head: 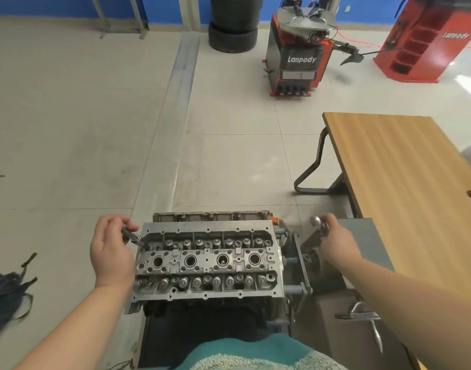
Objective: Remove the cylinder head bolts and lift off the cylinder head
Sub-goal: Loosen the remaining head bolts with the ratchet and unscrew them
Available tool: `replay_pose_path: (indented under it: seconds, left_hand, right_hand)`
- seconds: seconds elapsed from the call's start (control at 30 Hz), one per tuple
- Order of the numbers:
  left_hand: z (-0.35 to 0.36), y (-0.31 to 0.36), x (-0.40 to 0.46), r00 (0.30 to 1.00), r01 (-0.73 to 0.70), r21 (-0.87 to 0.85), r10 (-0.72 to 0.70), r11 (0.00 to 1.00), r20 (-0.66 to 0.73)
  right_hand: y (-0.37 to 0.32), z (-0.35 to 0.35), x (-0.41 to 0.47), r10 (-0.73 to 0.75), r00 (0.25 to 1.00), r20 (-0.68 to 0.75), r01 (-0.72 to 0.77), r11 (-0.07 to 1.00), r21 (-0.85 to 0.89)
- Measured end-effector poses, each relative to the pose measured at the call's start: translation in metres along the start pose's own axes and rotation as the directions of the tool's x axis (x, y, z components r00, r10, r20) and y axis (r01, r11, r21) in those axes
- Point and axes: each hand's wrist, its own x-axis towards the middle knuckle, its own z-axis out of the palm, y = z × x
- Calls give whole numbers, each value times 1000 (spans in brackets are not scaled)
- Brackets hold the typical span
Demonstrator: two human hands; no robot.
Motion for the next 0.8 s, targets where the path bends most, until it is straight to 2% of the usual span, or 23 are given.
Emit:
replay_pose_path:
  seconds: [0.1, 0.27, 0.57, 0.8]
  left_hand:
    - [5, 6, -5, 1000, 17, -23, -17, 1000, -25]
    - [9, 10, -6, 998, 33, -29, -35, 999, -46]
    - [13, 21, -8, 997, 45, 64, -41, 997, -68]
    - [10, 23, -12, 997, 57, 52, -54, 997, -58]
  right_hand:
    - [33, -3, 9, -40, 998, -44, 33, 990, -140]
    - [63, -4, 29, -48, 999, -25, 38, 957, -286]
    - [67, -4, 52, -40, 999, -36, 26, 947, -320]
    - [60, -9, 49, 33, 999, 11, -28, 946, -324]
